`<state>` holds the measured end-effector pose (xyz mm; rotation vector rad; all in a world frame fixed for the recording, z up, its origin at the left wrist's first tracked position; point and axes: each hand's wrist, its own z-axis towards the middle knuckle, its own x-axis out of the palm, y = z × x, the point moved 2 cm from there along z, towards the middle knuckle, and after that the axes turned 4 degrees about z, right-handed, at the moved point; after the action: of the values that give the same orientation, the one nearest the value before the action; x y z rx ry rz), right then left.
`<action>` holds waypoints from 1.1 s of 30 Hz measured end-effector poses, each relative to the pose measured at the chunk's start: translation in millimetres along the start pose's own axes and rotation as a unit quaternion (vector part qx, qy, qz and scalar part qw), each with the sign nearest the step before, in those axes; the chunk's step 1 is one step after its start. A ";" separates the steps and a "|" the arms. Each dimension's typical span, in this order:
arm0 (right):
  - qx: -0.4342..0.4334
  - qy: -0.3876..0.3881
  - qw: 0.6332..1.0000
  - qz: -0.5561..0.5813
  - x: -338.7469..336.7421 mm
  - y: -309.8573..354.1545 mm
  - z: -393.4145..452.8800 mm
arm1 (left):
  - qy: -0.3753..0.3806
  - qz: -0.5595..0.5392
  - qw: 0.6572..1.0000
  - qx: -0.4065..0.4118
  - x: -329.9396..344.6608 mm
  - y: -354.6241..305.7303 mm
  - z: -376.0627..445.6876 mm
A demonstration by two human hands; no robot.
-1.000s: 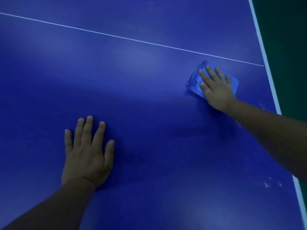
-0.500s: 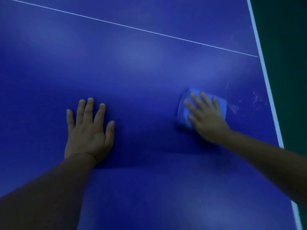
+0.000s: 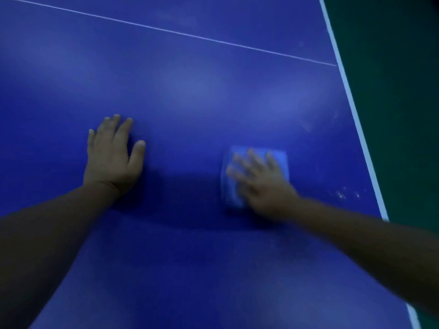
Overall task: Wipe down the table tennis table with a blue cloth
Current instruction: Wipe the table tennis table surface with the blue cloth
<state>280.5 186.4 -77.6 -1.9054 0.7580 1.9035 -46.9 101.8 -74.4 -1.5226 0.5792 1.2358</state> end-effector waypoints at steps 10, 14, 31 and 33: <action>0.062 0.008 0.998 0.008 27.0 87.6 -129.5 | 0.066 0.050 0.986 0.142 -8.1 -43.8 -179.1; -0.074 0.055 0.996 0.021 28.4 93.9 -180.5 | 0.126 0.100 0.967 0.196 -0.1 -44.1 -218.9; 0.019 0.025 0.999 0.031 35.6 121.5 -217.9 | 0.178 0.132 0.958 0.184 -1.7 -47.9 -217.4; 0.080 0.010 0.996 0.024 26.3 93.5 -178.9 | 0.181 0.131 0.957 0.184 -1.3 -46.5 -217.2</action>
<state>369.1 3.2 -83.9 -1.8260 0.9401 1.7950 79.6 -80.8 -70.4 -1.3848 1.2165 0.9715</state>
